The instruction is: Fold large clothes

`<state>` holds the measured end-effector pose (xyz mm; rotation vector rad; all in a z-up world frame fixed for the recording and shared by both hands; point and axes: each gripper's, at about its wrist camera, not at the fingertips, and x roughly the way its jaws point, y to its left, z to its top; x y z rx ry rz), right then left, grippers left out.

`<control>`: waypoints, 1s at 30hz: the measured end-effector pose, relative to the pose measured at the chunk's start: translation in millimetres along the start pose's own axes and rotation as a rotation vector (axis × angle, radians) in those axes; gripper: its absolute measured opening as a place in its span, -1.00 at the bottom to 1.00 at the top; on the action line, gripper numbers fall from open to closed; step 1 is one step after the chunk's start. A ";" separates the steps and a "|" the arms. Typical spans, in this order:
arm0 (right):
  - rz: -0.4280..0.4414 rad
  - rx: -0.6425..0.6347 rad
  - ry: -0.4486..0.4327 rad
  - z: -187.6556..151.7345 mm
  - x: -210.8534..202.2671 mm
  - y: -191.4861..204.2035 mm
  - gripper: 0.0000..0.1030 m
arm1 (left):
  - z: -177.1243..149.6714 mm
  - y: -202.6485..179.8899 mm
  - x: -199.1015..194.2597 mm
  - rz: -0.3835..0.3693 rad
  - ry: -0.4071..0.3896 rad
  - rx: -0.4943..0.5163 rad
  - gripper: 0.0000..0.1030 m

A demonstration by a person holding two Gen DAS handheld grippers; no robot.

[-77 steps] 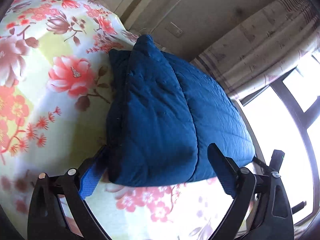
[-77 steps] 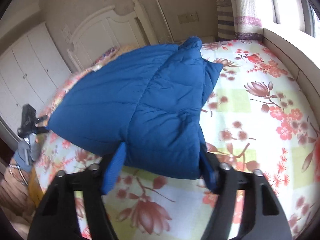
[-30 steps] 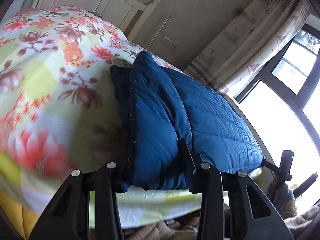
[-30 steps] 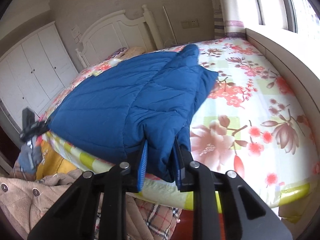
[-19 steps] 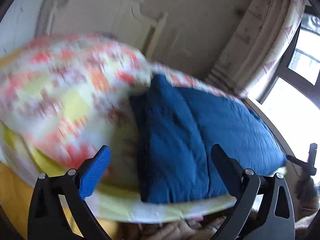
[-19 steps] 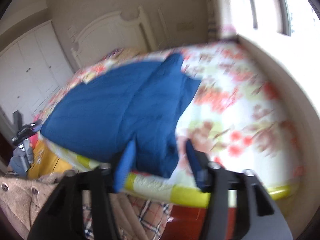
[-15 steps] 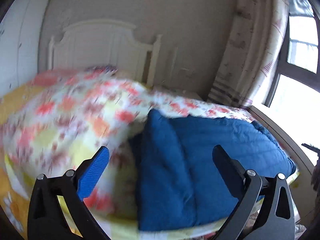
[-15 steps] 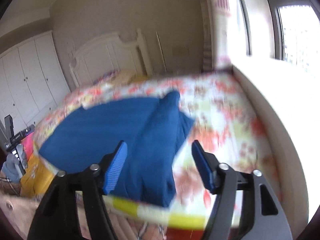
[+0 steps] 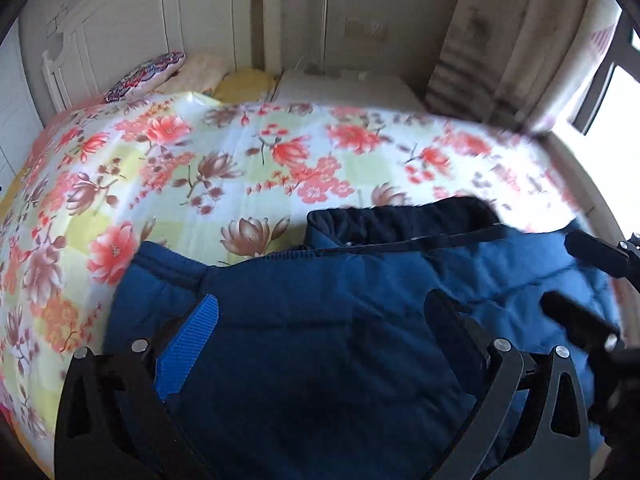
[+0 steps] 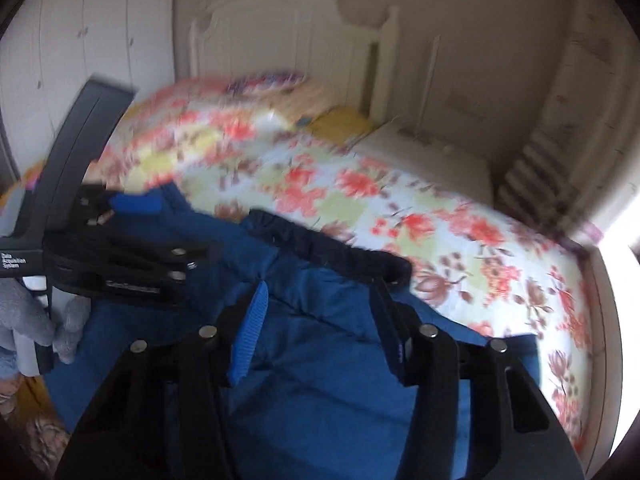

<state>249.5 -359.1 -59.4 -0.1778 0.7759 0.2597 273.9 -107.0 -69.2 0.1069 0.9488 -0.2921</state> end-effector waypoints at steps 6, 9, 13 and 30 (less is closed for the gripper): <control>0.047 0.109 0.093 -25.9 65.0 -17.5 -0.01 | -16.0 -7.4 36.8 -0.007 -0.036 0.006 0.91; 0.049 0.119 0.073 -29.9 64.2 -15.9 -0.01 | -18.3 -4.9 37.8 -0.025 -0.052 -0.001 0.91; 0.022 0.099 0.073 -31.7 63.7 -13.6 -0.01 | -18.5 -4.3 40.3 -0.026 -0.054 -0.001 0.91; -0.224 0.086 0.086 -29.2 37.0 -44.1 0.06 | -19.2 3.2 42.2 -0.074 -0.049 -0.043 0.91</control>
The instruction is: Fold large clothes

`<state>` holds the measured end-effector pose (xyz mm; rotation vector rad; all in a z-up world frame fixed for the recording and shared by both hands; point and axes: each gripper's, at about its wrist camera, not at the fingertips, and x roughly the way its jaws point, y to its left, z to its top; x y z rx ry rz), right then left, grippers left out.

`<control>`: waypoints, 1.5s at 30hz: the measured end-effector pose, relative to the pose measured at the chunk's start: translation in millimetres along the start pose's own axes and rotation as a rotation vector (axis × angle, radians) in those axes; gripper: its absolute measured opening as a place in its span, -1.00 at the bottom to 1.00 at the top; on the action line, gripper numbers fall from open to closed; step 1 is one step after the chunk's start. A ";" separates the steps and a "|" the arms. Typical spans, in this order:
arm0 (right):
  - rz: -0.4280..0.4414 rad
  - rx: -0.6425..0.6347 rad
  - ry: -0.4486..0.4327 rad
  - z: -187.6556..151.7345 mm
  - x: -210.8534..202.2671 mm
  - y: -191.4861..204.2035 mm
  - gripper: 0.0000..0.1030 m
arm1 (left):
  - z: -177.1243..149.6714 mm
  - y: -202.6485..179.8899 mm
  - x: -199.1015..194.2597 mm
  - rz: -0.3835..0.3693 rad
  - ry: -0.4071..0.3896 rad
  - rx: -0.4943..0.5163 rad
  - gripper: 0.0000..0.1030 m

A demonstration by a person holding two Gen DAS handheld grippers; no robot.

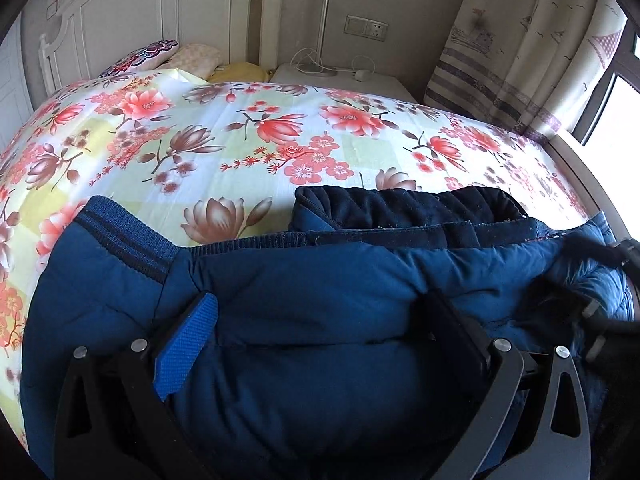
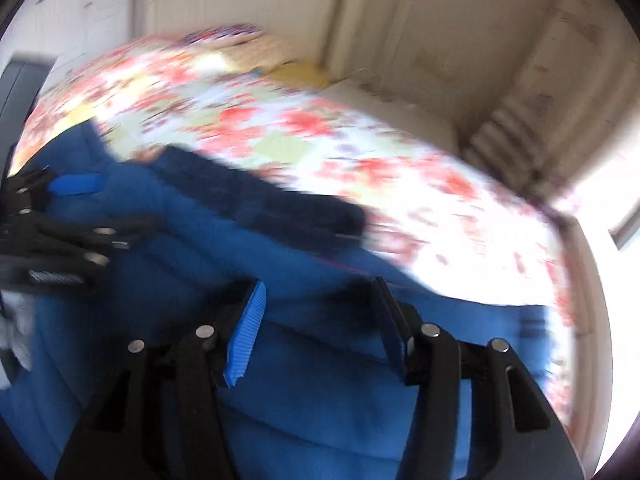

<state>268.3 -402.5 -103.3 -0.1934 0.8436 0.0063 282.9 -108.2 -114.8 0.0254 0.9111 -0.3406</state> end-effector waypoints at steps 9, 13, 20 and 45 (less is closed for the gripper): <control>0.170 0.412 -0.006 -58.2 20.1 -119.5 0.14 | 4.9 -2.5 -0.9 -0.009 0.032 -0.004 0.91; 0.157 0.404 -0.011 -59.4 19.1 -116.3 0.14 | 23.2 -21.5 -21.4 -0.055 0.034 -0.023 0.91; 0.166 0.416 -0.019 -59.2 21.2 -118.4 0.14 | 5.4 -121.0 20.2 0.026 0.073 0.273 0.91; 0.162 0.425 -0.016 -58.1 21.1 -118.2 0.16 | 17.4 57.5 -1.0 0.029 0.031 -0.038 0.91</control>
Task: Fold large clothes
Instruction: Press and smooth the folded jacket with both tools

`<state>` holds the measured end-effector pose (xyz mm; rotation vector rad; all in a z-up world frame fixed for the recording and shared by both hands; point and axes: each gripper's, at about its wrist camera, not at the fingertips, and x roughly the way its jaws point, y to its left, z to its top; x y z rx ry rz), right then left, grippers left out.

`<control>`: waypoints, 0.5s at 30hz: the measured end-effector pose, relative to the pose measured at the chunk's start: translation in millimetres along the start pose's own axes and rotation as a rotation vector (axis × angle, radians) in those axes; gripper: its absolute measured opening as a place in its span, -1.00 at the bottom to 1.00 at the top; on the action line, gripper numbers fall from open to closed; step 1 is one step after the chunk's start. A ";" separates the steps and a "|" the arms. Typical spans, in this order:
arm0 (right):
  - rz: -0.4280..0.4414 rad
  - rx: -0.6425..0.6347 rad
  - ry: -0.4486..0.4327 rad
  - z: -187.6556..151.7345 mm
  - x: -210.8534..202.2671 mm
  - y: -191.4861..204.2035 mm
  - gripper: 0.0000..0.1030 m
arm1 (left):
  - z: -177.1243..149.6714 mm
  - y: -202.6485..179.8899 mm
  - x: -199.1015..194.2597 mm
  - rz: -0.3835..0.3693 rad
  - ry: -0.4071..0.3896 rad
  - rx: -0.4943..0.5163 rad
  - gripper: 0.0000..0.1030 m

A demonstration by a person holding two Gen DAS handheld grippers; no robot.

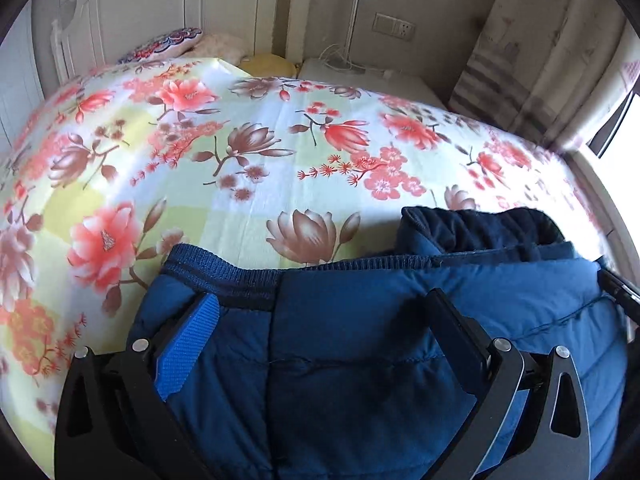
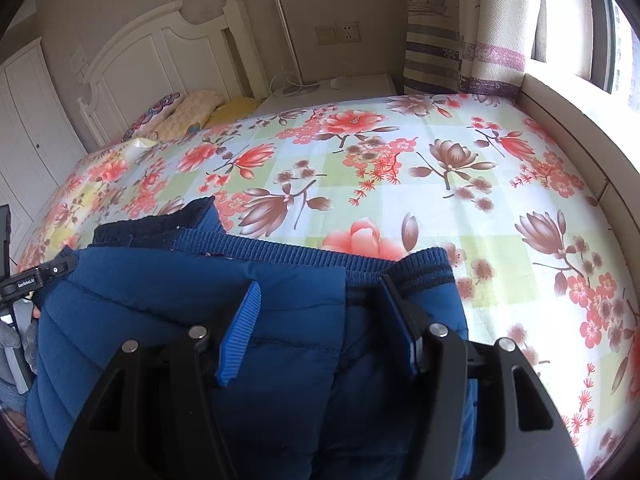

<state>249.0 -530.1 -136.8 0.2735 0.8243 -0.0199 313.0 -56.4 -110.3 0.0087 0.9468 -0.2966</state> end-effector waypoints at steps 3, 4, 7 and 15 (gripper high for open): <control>-0.091 -0.073 0.037 5.1 -1.8 16.6 0.20 | -0.8 4.7 -3.3 -0.033 -0.009 -0.028 0.91; -0.164 -0.115 0.041 6.8 -6.6 28.1 0.23 | -1.4 7.2 -3.3 -0.036 -0.010 -0.031 0.91; -0.172 -0.205 -0.040 7.2 -32.5 73.3 0.29 | -0.6 7.2 -2.4 -0.035 -0.010 -0.030 0.91; -0.110 -0.705 0.021 -50.6 5.4 227.5 0.55 | -0.4 8.9 -3.1 -0.046 -0.012 -0.037 0.91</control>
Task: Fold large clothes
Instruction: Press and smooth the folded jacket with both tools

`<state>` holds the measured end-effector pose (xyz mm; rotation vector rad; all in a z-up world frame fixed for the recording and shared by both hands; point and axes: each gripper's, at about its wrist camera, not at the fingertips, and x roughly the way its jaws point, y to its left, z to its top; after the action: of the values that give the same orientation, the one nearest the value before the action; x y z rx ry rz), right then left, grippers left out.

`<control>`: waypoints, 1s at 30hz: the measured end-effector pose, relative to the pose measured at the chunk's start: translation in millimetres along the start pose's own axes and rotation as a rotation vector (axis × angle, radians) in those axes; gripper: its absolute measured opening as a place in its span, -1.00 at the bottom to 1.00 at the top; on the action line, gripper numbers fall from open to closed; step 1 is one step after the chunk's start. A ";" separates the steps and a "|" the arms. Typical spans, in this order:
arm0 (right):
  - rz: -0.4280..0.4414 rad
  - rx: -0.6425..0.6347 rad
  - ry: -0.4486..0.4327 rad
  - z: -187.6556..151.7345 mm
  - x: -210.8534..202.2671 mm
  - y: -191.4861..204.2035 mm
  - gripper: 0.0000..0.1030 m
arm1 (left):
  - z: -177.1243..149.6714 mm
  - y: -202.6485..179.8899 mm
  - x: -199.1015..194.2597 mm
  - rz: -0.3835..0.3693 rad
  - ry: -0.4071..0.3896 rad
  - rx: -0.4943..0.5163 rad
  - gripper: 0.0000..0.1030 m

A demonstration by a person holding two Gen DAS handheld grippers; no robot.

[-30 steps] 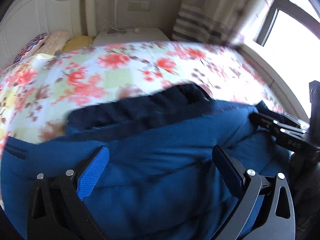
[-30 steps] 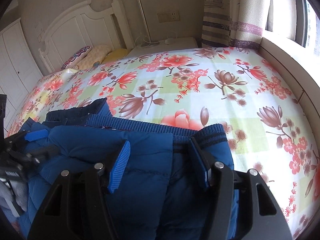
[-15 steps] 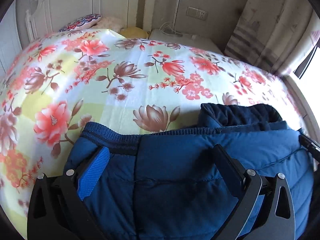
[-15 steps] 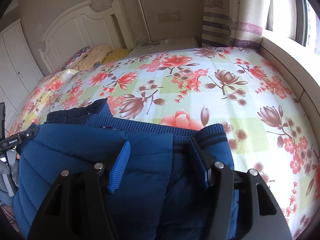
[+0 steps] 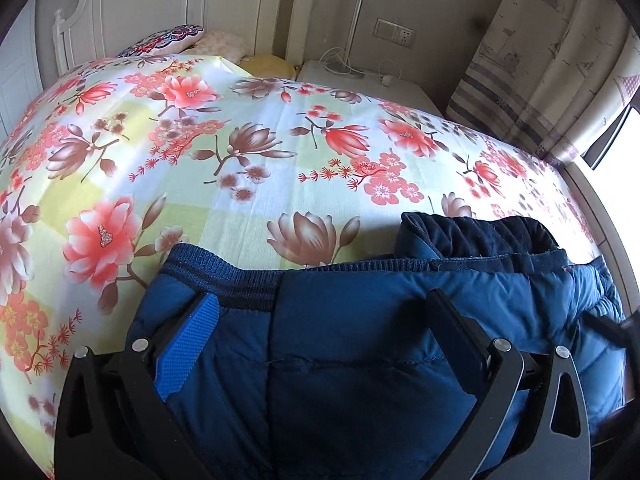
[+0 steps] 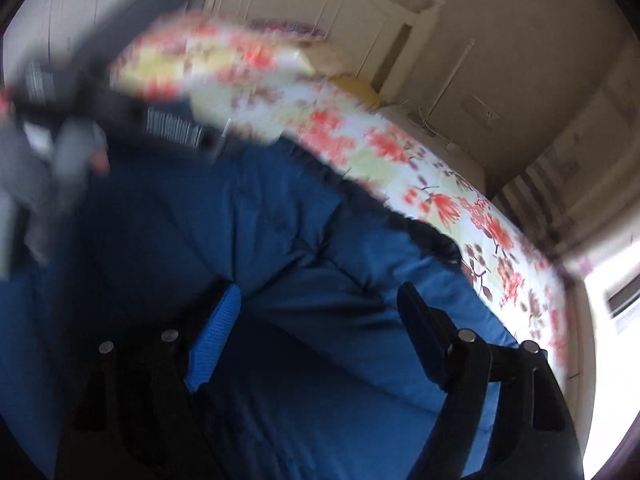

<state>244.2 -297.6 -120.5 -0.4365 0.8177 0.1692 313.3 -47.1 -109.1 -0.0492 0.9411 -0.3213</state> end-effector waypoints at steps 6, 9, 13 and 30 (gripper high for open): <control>0.051 0.234 0.000 -19.8 -6.5 -70.4 0.59 | 1.2 -0.1 0.2 -0.002 0.000 0.000 0.91; -0.029 0.400 0.015 -52.3 -8.9 -132.7 0.59 | 0.7 1.0 -0.3 -0.009 -0.002 -0.006 0.91; 0.012 0.662 0.030 -122.6 5.9 -200.8 0.61 | 0.4 1.3 -0.7 -0.014 -0.004 -0.008 0.91; -0.018 0.388 -0.165 -89.9 -98.7 -108.7 0.70 | -53.1 -77.5 -89.5 0.088 -0.180 0.174 0.91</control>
<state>151.3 -432.8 -68.1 -0.0628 0.6640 0.0263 202.6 -89.5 -56.2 0.1207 0.7317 -0.3106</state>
